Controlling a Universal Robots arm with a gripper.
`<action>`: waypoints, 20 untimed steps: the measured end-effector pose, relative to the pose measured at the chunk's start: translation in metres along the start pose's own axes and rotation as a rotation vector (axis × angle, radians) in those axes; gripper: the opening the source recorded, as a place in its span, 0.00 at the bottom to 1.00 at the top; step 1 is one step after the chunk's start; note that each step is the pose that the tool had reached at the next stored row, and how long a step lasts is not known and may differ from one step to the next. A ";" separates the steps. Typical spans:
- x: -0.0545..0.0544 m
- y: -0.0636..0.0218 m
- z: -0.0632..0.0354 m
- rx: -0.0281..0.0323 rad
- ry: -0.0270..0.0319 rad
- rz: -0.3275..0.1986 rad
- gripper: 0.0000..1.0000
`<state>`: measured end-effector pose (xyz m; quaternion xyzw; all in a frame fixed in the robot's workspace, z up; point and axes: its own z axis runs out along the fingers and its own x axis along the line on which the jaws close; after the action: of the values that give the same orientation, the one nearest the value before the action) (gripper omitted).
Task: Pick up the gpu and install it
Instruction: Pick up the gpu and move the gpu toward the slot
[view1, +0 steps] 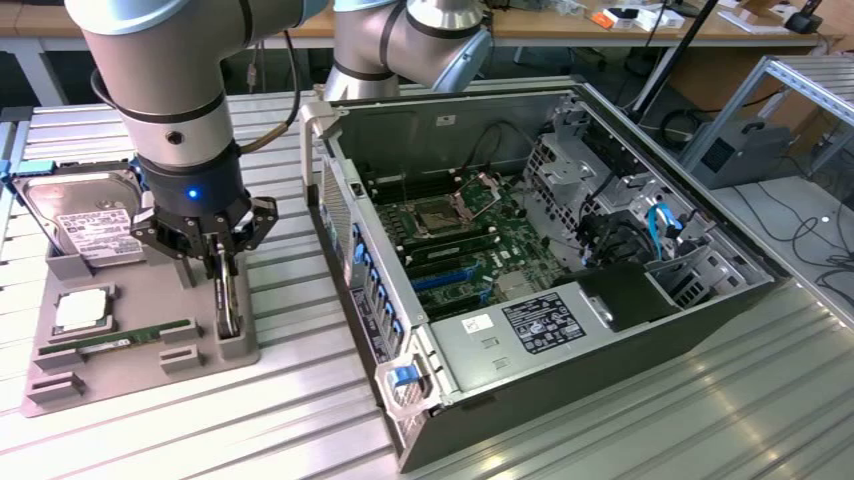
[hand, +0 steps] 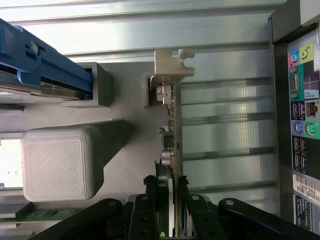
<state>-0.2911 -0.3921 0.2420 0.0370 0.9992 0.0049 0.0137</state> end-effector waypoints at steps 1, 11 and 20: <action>0.000 0.0000 0.0000 0.0000 0.0000 0.000 0.27; 0.000 0.0001 -0.0045 0.0000 0.0000 0.000 0.27; 0.000 0.0001 -0.0107 0.0001 0.0001 0.000 0.27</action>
<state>-0.2911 -0.3921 0.2527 0.0370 0.9992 0.0048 0.0136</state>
